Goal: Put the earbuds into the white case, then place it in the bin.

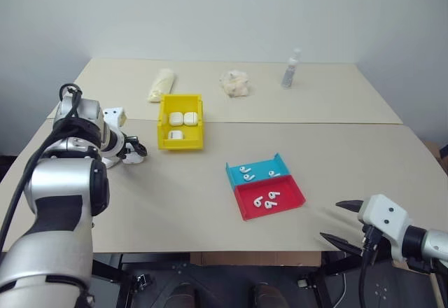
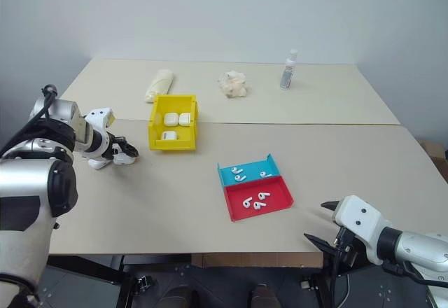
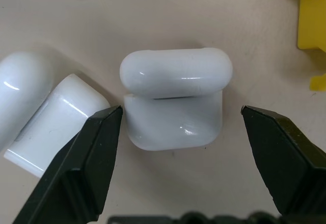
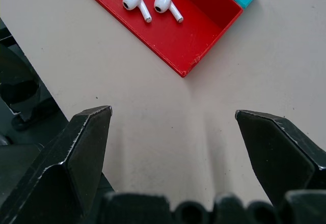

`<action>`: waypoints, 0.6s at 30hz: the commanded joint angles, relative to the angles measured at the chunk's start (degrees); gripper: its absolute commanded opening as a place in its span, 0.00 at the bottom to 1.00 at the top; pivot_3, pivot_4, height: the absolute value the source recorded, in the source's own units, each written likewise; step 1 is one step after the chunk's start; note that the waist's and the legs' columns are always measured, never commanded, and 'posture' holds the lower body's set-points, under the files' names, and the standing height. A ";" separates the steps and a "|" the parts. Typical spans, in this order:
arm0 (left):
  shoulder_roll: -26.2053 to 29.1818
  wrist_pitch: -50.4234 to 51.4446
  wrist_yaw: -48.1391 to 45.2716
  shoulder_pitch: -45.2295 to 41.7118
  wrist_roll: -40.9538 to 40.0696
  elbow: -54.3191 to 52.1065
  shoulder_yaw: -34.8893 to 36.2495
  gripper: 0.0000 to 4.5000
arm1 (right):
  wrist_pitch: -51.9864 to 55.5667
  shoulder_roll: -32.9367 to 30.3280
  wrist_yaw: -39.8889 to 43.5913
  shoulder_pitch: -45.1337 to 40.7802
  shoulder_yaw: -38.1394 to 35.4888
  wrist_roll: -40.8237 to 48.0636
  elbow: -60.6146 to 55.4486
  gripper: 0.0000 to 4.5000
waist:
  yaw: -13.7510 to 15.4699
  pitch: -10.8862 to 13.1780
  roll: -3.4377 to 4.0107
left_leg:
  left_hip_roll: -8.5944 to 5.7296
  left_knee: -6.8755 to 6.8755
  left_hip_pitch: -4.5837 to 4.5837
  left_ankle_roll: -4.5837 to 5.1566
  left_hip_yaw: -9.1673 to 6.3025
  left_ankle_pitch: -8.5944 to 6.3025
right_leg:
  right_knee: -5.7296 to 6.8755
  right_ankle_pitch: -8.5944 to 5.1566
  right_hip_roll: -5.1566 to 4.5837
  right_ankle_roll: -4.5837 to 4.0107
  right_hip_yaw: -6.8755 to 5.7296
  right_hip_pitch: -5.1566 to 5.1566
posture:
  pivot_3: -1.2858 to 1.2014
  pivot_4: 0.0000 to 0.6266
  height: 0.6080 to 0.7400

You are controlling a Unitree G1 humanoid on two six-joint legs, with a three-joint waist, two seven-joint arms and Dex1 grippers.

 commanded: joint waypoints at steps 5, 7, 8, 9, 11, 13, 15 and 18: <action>-0.87 -2.28 -3.42 0.67 1.33 0.26 -3.57 0.90 | -0.43 0.37 -0.79 0.45 -1.28 0.20 -1.90 1.00 | 0.02 0.00 0.00 | -0.01 0.00 0.00 -0.01 0.01 0.00 | -0.01 0.00 0.00 0.00 0.00 0.00 | 0.52 0.24 1.00; -0.90 -3.02 -1.95 0.68 0.87 0.38 -2.87 0.90 | -0.53 0.44 -0.96 0.64 -1.13 0.05 -1.92 1.00 | 0.02 0.00 0.00 | -0.01 0.00 0.02 -0.01 0.01 0.00 | -0.02 0.00 0.00 0.00 0.01 0.01 | 0.52 0.24 1.00; -0.91 -3.26 -1.63 0.62 0.77 0.44 -2.72 0.90 | -0.47 0.50 -1.03 0.76 -1.11 0.06 -2.01 1.00 | 0.02 0.00 0.00 | 0.00 0.00 0.02 -0.01 0.01 0.00 | -0.02 0.00 0.00 0.00 0.01 0.01 | 0.52 0.24 1.00; -0.94 -3.39 -1.68 0.56 0.82 0.52 -2.83 0.90 | -0.49 0.53 -1.07 0.87 -1.11 -0.01 -2.08 1.00 | 0.02 0.00 0.00 | 0.00 0.00 0.02 -0.01 0.01 0.00 | -0.02 0.00 0.00 0.00 0.01 0.00 | 0.52 0.24 1.00; -1.02 -3.87 -1.73 0.53 0.85 0.57 -2.93 0.90 | -0.49 0.57 -1.13 0.94 -1.19 -0.01 -2.17 1.00 | 0.01 0.00 0.00 | 0.00 0.00 0.04 -0.01 0.01 0.01 | -0.02 0.00 0.00 0.00 0.01 0.01 | 0.52 0.24 1.00; -1.22 -4.54 -1.09 0.61 0.93 0.60 -2.89 0.90 | -0.34 0.65 -1.22 1.09 -1.29 0.12 -2.29 1.00 | 0.01 0.00 0.00 | 0.00 0.00 0.04 -0.01 0.01 0.01 | -0.02 0.00 0.00 0.00 0.01 0.01 | 0.52 0.24 1.00; -1.38 -4.74 -1.67 0.61 1.24 0.78 -3.40 0.90 | -0.36 0.61 -1.43 1.24 -1.11 -0.18 -2.34 1.00 | 0.01 0.00 0.00 | 0.00 0.00 0.03 -0.01 0.01 0.01 | -0.02 0.00 0.00 0.00 0.01 0.01 | 0.52 0.24 1.00; -1.52 -4.95 -1.10 0.62 1.31 0.96 -3.45 0.86 | -0.31 0.66 -1.64 1.20 -1.04 -0.20 -2.33 1.00 | 0.03 0.00 0.00 | -0.01 0.00 0.03 -0.01 0.01 0.01 | -0.02 0.00 0.00 0.00 0.01 0.01 | 0.52 0.24 1.00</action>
